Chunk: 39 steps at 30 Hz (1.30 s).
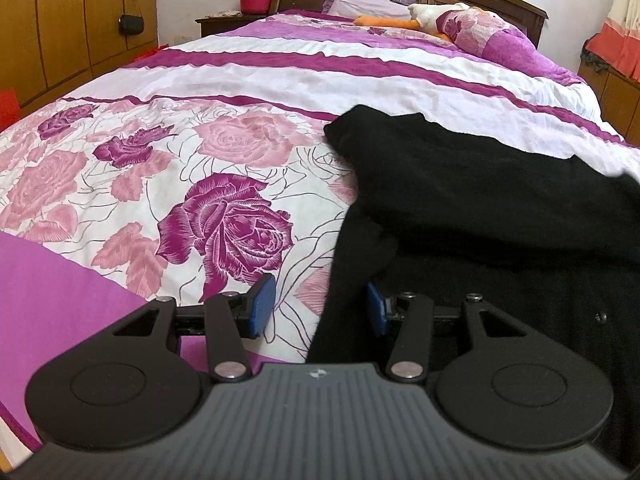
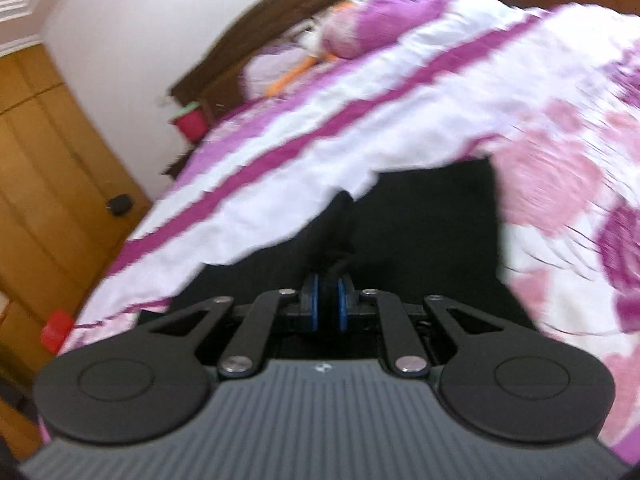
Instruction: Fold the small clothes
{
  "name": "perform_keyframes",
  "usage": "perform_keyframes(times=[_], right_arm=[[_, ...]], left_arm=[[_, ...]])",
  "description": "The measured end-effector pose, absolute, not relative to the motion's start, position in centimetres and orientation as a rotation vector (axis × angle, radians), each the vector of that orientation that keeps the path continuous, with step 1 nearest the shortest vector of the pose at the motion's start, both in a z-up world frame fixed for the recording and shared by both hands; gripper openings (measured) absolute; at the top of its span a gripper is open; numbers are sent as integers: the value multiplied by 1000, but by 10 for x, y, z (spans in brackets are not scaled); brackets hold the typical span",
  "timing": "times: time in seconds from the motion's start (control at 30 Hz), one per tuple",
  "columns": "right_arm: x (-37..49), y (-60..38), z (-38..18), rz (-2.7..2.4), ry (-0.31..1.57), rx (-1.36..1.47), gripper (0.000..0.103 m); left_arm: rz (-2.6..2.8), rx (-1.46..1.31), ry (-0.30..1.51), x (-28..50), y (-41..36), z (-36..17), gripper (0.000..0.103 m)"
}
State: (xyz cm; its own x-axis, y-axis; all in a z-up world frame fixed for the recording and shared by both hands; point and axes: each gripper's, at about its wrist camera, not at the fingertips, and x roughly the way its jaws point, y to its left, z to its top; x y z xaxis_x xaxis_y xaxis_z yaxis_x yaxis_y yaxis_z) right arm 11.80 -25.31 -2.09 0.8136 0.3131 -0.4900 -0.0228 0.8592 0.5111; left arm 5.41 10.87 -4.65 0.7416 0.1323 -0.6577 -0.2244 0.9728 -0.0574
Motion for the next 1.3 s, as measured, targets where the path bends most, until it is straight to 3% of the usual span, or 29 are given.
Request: perform_keyframes(times=[0.07, 0.3, 0.33, 0.37, 0.43, 0.77, 0.93, 0.97, 1.03, 1.3], right_arm=[[117, -259, -36, 155, 628, 528, 9], [111, -267, -51, 147, 659, 500, 13], [109, -268, -48, 148, 653, 494, 18], [108, -269, -45, 142, 644, 490, 34], [102, -274, -41, 127, 599, 488, 57], [131, -269, -39, 149, 585, 468, 59], [147, -254, -53, 134, 613, 386, 55], [146, -252, -52, 145, 601, 376, 36], [145, -251, -51, 177, 580, 375, 12], [124, -253, -19, 136, 389, 273, 8]], left_arm=[[206, -120, 702, 54, 105, -47, 54], [223, -80, 702, 57, 99, -47, 54], [224, -79, 701, 57, 99, -47, 54], [225, -79, 701, 57, 99, -47, 54], [229, -80, 702, 57, 98, -45, 54], [186, -96, 651, 64, 94, -24, 54], [148, -91, 591, 80, 84, -12, 54], [133, -87, 567, 83, 82, -11, 54], [99, -88, 515, 91, 77, -7, 54], [100, -71, 464, 139, 52, -25, 54]])
